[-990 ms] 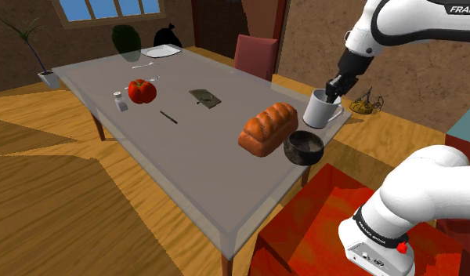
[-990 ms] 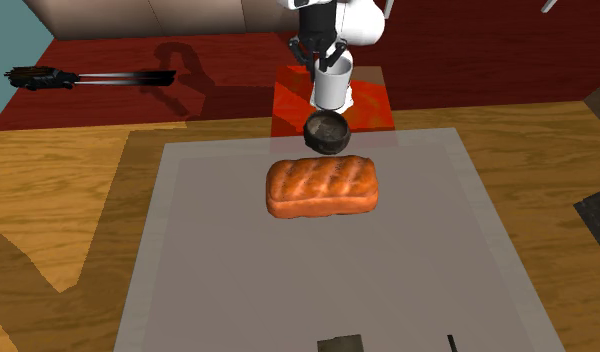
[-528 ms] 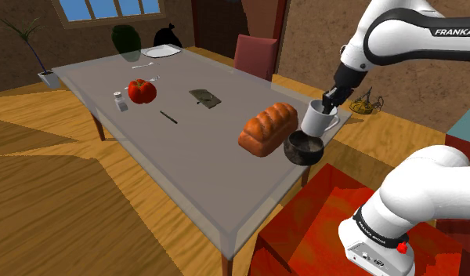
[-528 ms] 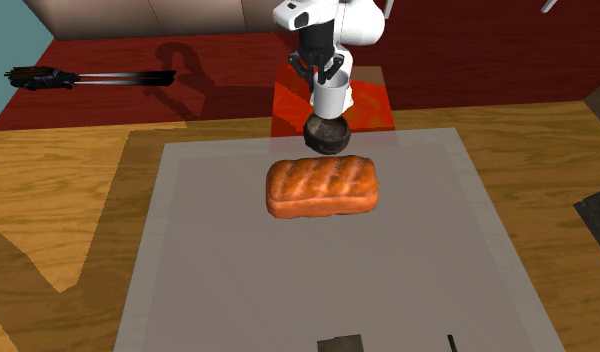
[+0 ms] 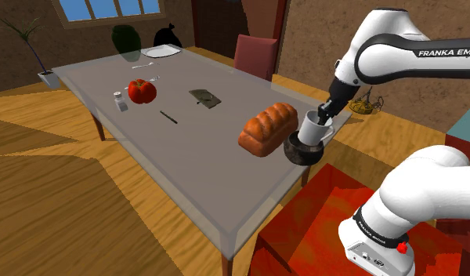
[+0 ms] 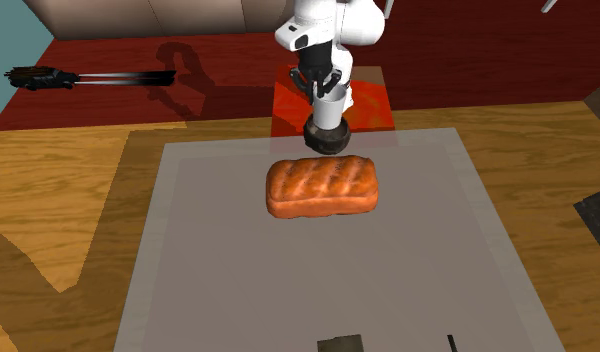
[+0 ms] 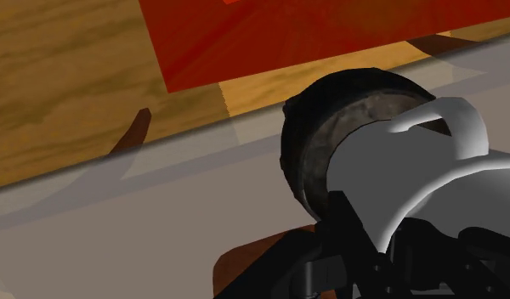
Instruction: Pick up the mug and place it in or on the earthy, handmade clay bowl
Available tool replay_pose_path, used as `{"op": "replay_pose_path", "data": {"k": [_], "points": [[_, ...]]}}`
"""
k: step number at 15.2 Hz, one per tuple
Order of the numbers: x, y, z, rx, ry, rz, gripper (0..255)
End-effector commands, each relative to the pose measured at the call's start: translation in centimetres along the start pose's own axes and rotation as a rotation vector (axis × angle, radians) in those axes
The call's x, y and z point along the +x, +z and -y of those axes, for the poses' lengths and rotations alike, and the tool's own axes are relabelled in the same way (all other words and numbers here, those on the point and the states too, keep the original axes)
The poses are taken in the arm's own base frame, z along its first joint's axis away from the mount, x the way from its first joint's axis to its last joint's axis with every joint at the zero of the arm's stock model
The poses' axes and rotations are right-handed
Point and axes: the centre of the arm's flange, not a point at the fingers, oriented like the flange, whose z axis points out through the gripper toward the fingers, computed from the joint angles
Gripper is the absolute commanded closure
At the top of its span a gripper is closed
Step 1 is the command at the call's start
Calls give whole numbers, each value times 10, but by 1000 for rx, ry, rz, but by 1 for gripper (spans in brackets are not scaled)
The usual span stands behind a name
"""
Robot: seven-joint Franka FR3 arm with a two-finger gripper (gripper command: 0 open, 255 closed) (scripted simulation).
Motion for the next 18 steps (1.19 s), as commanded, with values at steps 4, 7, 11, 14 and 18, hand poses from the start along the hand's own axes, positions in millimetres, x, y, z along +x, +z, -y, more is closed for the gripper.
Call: {"op": "replay_pose_path", "data": {"k": [4,7,11,14,18], "points": [[0,3,0,0,0,-1,255],[0,3,0,0,0,-1,255],[0,3,0,0,0,-1,0],[0,-10,0,0,0,-1,0],[0,-47,0,0,0,-1,0]]}}
